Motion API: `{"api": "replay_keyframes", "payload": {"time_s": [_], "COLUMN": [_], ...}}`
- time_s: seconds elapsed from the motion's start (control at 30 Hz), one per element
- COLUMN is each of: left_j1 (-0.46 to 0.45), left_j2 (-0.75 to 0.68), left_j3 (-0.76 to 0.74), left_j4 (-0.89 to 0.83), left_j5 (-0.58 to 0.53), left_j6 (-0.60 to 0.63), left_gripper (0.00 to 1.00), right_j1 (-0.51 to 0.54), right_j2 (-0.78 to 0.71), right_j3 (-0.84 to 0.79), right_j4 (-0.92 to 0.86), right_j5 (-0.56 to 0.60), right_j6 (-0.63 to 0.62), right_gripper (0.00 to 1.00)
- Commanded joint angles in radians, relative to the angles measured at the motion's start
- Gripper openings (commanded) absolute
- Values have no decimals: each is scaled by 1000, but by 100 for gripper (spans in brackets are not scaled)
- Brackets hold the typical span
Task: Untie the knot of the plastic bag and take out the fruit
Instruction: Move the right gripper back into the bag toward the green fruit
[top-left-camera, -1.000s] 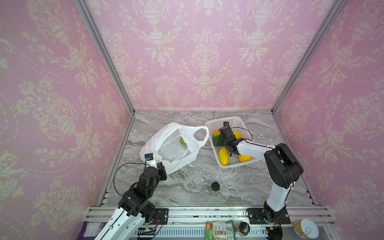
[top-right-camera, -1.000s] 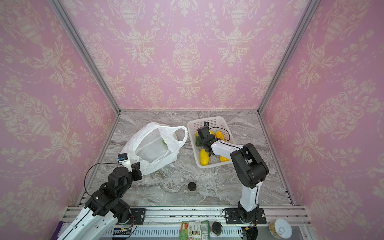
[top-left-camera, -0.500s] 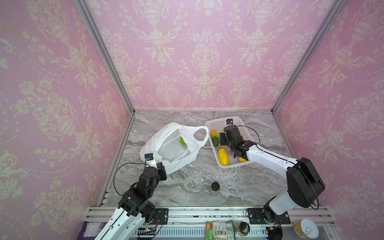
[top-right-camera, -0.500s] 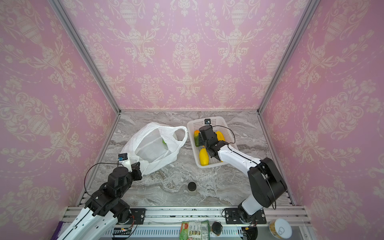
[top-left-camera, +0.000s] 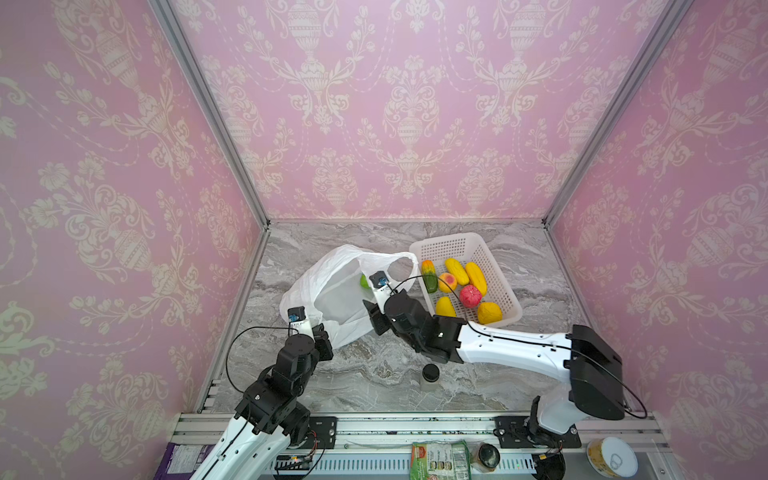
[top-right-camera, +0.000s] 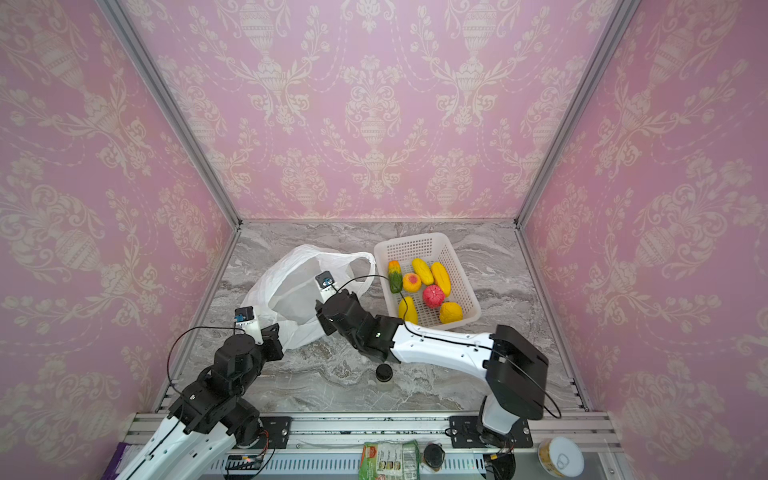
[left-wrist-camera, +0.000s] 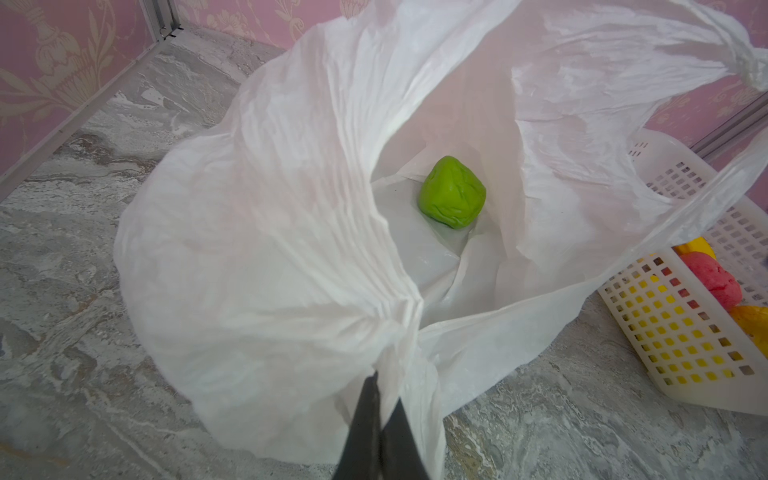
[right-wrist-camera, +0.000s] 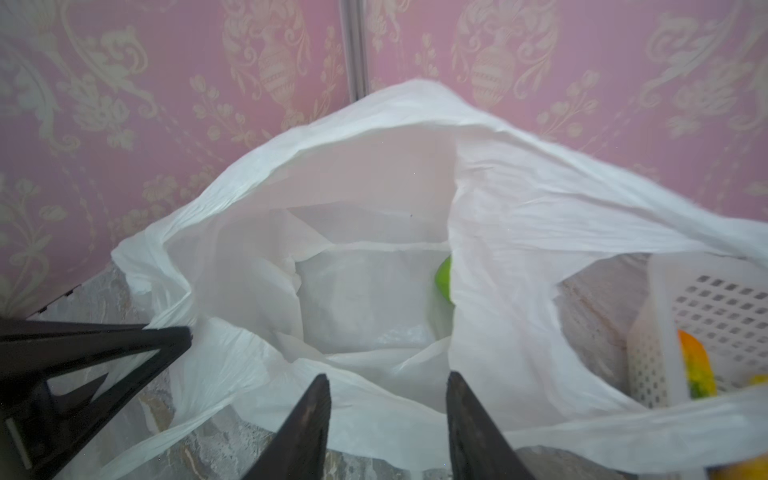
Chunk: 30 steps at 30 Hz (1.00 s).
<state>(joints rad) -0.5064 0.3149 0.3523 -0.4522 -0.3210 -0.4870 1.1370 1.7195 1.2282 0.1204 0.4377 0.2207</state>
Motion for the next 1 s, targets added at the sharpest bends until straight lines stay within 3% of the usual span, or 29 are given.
{"api": "replay_keyframes", "payload": {"time_s": [0.0, 0.37, 0.57, 0.67, 0.73, 0.97], "left_j1": [6, 7, 8, 8, 10, 10], "left_j2": [-17, -27, -28, -21, -16, -20], "left_j3": [-13, -16, -16, -14, -13, -13], "left_j4": [-12, -14, -13, -12, -11, -10], "left_j5": [7, 12, 11, 9, 12, 11], "left_j6": [24, 24, 24, 24, 24, 23], "left_gripper": [0, 0, 0, 0, 0, 0], "right_j1": [14, -67, -108, -117, -129, -165], "right_j2": [121, 408, 563, 610, 641, 707], "right_j3": [122, 379, 540, 561, 606, 696], "right_j4": [-83, -256, -255, -180, -198, -251], "right_j5": [3, 115, 217, 232, 237, 258], "right_j6": [32, 60, -109, -269, -338, -448], "right_gripper": [44, 38, 49, 66, 71, 89]}}
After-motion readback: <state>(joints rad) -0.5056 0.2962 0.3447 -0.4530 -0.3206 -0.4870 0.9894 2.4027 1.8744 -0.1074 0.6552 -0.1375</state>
